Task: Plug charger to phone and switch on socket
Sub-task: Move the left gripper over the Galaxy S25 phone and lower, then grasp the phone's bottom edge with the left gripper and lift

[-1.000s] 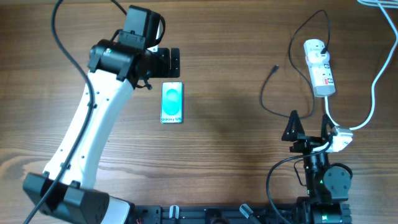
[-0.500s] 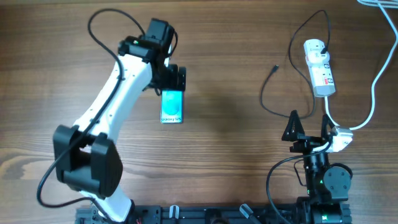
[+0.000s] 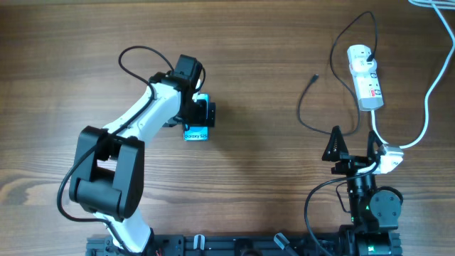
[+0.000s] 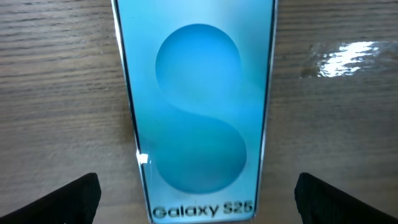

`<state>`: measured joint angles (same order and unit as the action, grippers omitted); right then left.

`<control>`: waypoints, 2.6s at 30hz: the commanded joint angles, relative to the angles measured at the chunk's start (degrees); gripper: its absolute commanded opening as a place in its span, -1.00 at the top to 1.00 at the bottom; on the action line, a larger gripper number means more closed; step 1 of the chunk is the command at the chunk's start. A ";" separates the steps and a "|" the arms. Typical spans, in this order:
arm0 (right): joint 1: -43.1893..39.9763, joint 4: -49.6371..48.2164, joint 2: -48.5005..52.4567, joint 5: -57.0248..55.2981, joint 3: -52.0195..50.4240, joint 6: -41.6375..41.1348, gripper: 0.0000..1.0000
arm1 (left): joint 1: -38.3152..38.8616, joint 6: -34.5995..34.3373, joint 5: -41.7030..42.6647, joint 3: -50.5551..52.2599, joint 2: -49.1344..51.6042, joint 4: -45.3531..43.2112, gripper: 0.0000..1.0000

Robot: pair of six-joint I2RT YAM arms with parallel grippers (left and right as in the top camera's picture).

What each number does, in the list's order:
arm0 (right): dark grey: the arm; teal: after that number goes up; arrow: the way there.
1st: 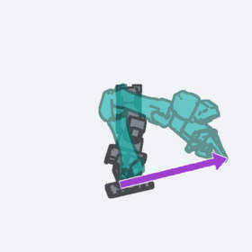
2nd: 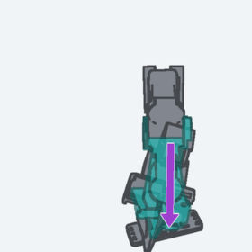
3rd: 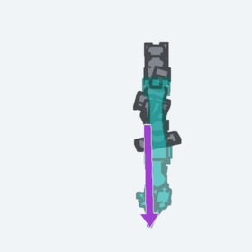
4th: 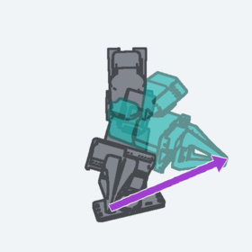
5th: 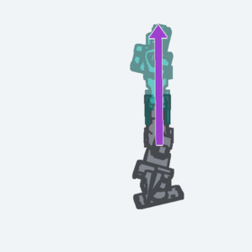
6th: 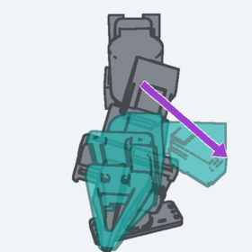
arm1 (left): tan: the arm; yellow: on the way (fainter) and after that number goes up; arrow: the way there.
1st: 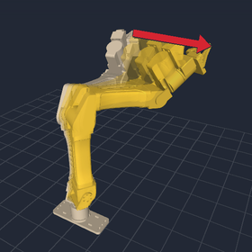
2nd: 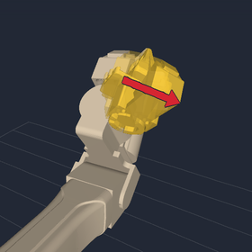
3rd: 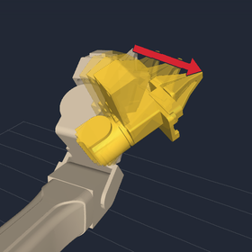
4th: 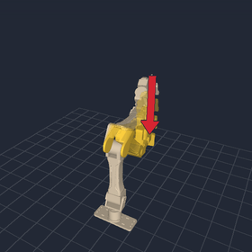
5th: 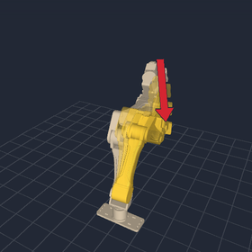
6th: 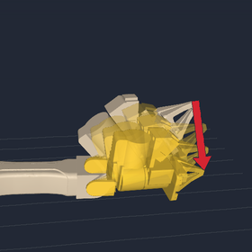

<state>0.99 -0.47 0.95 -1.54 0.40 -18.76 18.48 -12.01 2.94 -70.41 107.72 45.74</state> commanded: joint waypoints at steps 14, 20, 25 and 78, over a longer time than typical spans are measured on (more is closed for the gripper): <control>0.33 -0.15 -0.02 -0.33 -0.11 0.57 -0.99 | 0.17 -4.44 -2.80 5.60 1.90 -10.78 -1.00; 0.33 -0.15 -0.02 -0.33 -0.11 0.57 -0.99 | 0.17 -5.44 -2.97 5.60 5.64 -11.82 -1.00; 0.33 -0.15 -0.02 -0.33 -0.11 0.59 -0.99 | 0.98 -6.69 -1.18 5.60 9.29 -11.72 -1.00; 0.33 -0.15 -0.02 -0.33 -0.11 0.57 -0.99 | 4.61 -8.00 1.11 -14.56 3.85 10.99 -0.02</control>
<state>0.99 -0.47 0.95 -1.54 0.40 -18.76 22.87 -19.29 2.50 -79.11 113.47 54.74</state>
